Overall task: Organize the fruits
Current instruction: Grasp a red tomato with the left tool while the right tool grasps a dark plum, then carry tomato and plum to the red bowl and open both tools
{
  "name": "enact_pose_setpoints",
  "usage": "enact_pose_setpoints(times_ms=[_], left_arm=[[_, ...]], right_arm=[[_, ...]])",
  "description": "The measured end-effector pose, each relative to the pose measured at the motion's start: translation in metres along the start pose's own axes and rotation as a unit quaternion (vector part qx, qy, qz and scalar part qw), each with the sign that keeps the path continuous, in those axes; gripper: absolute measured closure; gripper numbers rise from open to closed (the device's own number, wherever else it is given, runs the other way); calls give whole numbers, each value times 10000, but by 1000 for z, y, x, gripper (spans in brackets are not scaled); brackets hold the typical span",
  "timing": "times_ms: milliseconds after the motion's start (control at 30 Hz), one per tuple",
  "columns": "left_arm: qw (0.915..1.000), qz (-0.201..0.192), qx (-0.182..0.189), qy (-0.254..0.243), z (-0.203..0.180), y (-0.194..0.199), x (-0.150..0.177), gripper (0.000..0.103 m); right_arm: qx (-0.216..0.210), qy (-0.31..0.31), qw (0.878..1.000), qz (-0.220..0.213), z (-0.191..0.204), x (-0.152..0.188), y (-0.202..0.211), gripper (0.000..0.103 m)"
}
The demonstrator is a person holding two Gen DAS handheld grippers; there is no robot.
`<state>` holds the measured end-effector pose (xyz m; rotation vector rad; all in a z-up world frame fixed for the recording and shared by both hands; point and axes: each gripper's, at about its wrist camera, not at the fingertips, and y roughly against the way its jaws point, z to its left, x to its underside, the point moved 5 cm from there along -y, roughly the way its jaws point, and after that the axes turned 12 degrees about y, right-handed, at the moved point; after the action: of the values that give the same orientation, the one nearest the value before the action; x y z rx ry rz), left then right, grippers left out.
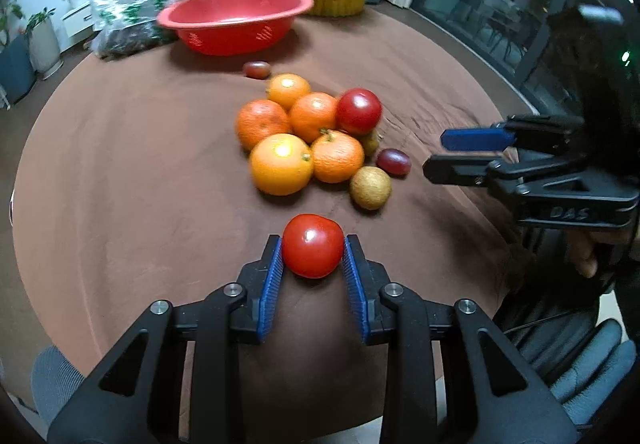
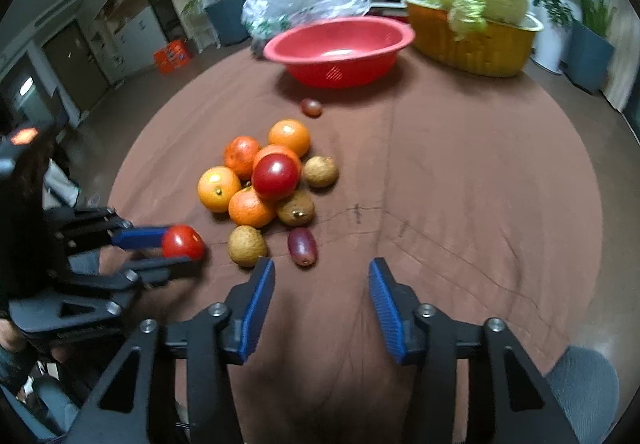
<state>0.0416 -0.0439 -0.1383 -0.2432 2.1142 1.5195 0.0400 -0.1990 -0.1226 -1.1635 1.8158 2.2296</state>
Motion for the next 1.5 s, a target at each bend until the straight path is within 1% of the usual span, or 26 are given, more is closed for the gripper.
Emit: enact_pose_setpoints(times_ms=[33, 100, 167, 367, 600, 667, 733, 800, 1067, 1267, 1367, 1400, 1500], left_arm=[[10000, -27, 12, 59, 4, 3, 0, 74], [9999, -59, 11, 149, 10, 6, 0, 74], [9997, -81, 22, 229, 15, 9, 0, 74], [9994, -95, 46, 319, 22, 9, 2, 74], [9994, -58, 92, 315, 21, 4, 3, 74], [9994, -47, 99, 318, 21, 3, 3, 74], [9994, -51, 103, 318, 21, 2, 3, 74], [9994, -63, 99, 320, 21, 3, 2, 74], [9993, -111, 96, 350, 25, 7, -3, 74], [9990, -175, 118, 382, 31, 13, -10, 74], [9988, -285, 99, 397, 38, 19, -24, 74], [9986, -332, 90, 397, 40, 21, -31, 74], [9978, -559, 53, 357, 49, 29, -63, 74]], right_arm=[[-36, 101, 9999, 23, 2, -1, -3, 62], [-54, 323, 9994, 95, 5, -3, -9, 65], [-49, 501, 9985, 201, 7, -5, -15, 70], [21, 881, 9953, 402, 11, -7, -29, 74], [94, 1195, 9918, 448, 15, -9, -31, 77], [93, 1231, 9913, 446, 16, -10, -32, 80], [73, 1202, 9918, 435, 16, -10, -31, 82], [35, 1145, 9926, 410, 14, -13, -29, 86], [-94, 956, 9948, 342, 11, -12, -25, 87], [-254, 692, 9972, 149, 5, -14, -9, 87], [-315, 453, 9985, -61, -10, -22, 4, 87], [-307, 320, 9989, -167, -21, -28, 9, 87], [-218, 65, 9991, -370, -45, -44, 19, 87]])
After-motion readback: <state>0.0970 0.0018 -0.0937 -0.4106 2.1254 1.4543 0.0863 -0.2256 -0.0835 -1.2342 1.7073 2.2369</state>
